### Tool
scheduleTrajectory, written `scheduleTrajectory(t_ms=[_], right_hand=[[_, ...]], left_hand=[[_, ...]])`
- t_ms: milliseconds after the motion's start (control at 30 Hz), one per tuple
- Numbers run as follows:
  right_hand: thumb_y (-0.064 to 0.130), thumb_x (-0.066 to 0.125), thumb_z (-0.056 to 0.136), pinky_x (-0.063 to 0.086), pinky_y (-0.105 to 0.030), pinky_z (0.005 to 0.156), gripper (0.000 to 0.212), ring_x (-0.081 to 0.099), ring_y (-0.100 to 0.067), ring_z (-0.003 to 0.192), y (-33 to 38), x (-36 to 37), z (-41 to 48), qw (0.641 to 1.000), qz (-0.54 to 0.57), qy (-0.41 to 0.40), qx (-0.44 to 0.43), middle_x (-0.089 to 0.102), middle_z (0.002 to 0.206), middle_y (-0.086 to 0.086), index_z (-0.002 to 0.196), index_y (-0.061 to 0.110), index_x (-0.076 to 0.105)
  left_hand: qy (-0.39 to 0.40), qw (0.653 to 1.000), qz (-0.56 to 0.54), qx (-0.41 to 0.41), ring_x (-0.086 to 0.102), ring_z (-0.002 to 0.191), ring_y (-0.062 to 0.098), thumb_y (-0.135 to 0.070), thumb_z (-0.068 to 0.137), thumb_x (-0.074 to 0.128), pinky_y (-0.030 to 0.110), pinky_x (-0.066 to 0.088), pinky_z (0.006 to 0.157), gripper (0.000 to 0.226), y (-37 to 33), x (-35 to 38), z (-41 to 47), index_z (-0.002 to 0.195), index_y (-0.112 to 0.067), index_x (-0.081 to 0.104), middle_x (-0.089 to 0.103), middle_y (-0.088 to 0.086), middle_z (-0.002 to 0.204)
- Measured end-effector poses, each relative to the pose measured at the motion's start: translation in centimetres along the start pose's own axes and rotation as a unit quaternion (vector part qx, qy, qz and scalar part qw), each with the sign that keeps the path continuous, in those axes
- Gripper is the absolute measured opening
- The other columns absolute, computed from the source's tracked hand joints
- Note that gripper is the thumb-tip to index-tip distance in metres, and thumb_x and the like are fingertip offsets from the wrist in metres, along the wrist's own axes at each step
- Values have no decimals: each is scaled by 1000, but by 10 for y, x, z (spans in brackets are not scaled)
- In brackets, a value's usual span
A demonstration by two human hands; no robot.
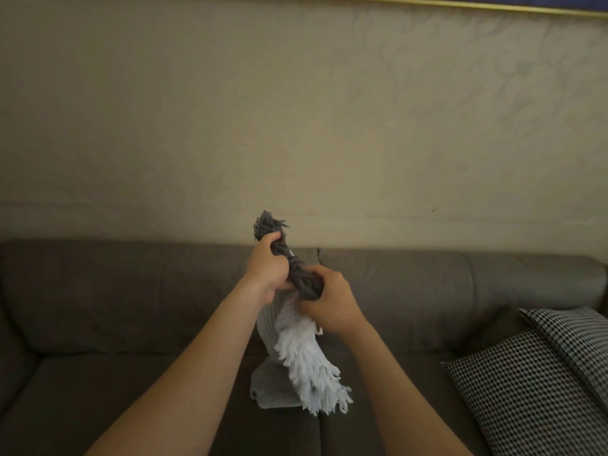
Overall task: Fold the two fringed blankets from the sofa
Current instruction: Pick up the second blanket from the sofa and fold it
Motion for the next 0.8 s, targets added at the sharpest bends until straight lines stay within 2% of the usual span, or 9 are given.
scheduleTrajectory(t_ms=[67,167,233,333,433,533,633,733,800], right_hand=[[-2,72,81,49,-19,60,31,67,-3,66,1,-4,2,1000,-14,-12,-7,76,84,3,108,15,77],[-1,66,83,44,-35,57,29,61,-17,62,3,-13,9,999,-45,11,-22,75,75,-7,99,17,81],[-2,64,85,45,-41,57,31,62,-26,62,5,-21,12,996,-75,30,-36,74,73,-7,98,21,82],[1,64,88,39,-40,54,16,50,-20,58,13,-36,12,991,-107,46,-68,66,66,-15,85,10,77],[0,60,90,44,-39,56,18,55,-26,61,16,-39,14,988,-120,69,-72,68,73,-16,92,9,76],[0,47,80,56,-54,72,31,65,-43,82,17,-38,14,991,-101,64,-56,71,87,-19,96,11,71],[-10,43,90,55,-44,74,36,66,-29,79,21,-45,7,999,-8,-12,-40,72,88,-11,92,13,71],[9,43,94,49,-45,65,28,57,-32,69,31,-59,3,988,64,-131,-48,64,77,-27,82,-5,64],[21,47,92,44,-45,63,34,49,-30,66,37,-70,1,969,135,-200,-49,54,71,-31,77,-9,55]], left_hand=[[4,998,50,38,56,128,39,14,100,36,53,66,83,66,0,-3,1,144,-30,59,39,0,147],[45,968,219,112,13,163,35,11,97,39,54,42,121,61,0,-6,4,129,-28,73,2,-1,177],[123,946,282,101,0,165,28,8,99,37,48,31,128,60,0,-7,0,124,-30,74,-11,-1,178],[212,892,374,143,-16,163,20,7,95,51,43,30,123,54,5,-8,0,129,-32,69,-16,-2,177],[169,827,499,195,5,165,30,-18,95,72,53,35,120,28,12,-12,8,107,-42,67,2,0,179],[63,769,602,205,36,143,44,-35,91,79,55,41,111,28,4,-13,5,116,-45,70,0,-1,177],[23,735,630,249,37,133,41,-51,85,83,51,39,109,30,-11,-11,0,112,-43,75,12,1,172],[-9,711,647,276,34,135,39,-61,82,78,52,32,110,30,-23,-11,0,103,-39,75,16,-1,171],[-27,722,624,299,27,147,40,-62,79,77,57,25,116,30,-32,-14,1,94,-36,73,17,-4,175]])
Point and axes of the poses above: each hand's wrist, its own z-axis towards the middle knuckle, its own x-axis out of the palm, y = z × x, the point moved 3 cm from there along z, towards the middle knuckle
